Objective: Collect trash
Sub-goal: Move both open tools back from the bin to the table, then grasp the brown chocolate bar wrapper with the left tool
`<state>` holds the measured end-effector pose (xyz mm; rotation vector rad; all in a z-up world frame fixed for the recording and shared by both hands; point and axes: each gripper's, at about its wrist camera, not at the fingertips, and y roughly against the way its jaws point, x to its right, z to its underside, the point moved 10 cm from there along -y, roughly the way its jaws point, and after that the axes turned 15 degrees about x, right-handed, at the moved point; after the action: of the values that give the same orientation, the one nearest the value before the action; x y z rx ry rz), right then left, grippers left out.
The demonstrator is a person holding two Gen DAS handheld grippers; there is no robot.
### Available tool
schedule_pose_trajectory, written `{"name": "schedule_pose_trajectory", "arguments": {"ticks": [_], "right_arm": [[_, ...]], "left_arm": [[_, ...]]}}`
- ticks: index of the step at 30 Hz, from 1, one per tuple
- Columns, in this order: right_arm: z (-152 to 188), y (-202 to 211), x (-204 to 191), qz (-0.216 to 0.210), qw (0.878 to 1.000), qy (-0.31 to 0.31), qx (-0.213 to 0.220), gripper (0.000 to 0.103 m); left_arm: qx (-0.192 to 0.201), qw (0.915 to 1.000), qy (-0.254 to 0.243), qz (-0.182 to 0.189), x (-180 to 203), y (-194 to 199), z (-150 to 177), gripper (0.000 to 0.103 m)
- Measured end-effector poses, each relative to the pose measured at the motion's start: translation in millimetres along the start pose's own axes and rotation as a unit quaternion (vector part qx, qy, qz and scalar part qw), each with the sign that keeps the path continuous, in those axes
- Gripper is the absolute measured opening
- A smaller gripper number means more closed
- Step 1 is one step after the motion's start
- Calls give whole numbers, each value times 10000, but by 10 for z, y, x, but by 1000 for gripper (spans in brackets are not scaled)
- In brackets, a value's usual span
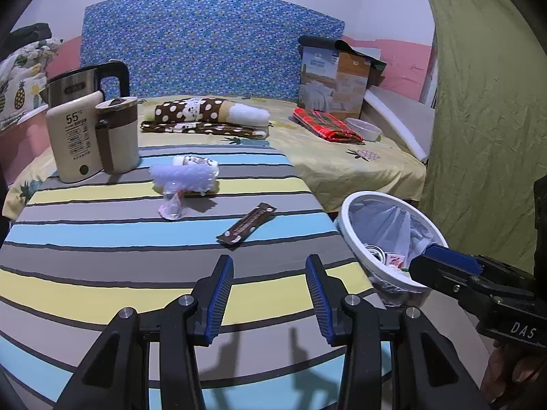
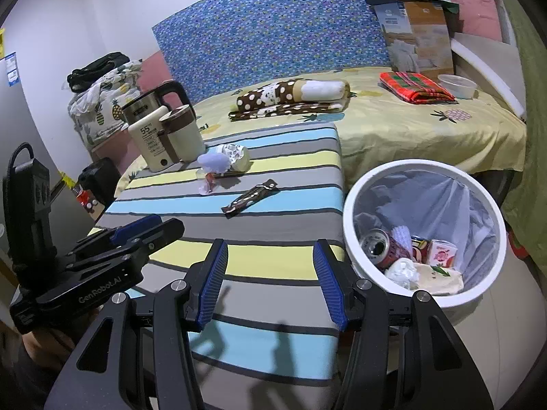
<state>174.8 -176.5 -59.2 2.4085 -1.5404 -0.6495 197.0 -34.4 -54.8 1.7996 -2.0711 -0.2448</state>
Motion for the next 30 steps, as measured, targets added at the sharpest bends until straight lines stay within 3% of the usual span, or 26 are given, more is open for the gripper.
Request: {"name": "schedule_pose_trajectory", "arguments": {"ticks": [15, 30], "right_arm": [[-40, -219, -40, 21, 10000, 48, -59, 54], [-42, -426, 141, 104, 9997, -76, -199, 54]], "left_arm": [[-105, 9999, -41, 5, -251, -285, -12, 44], [-609, 9971, -427, 180, -227, -1159, 87, 44]]}}
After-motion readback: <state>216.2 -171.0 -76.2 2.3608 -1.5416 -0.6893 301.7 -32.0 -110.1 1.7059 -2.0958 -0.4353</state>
